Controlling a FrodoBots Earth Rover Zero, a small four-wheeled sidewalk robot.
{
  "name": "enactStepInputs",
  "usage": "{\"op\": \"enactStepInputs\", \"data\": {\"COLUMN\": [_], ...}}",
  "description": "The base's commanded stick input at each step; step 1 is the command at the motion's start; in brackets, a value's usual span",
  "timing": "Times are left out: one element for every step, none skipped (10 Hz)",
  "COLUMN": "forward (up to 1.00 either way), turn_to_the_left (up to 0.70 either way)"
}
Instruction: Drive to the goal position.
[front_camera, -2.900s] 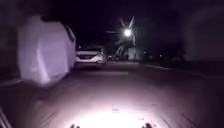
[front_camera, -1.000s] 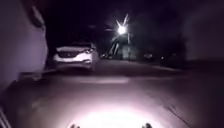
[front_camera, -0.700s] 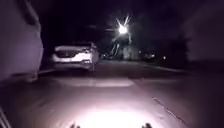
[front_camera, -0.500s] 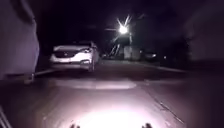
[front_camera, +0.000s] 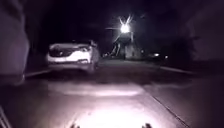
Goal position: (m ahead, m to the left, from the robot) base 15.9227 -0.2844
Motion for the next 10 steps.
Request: {"op": "enactStepInputs", "data": {"forward": [0.85, 0.85, 0.85, 0.85, 0.85, 0.85, 0.85, 0.85, 0.85, 0.85], "turn_to_the_left": [-0.18, -0.23, 0.0, 0.0, 0.0, 0.0, 0.0, 0.0, 0.0, 0.0]}}
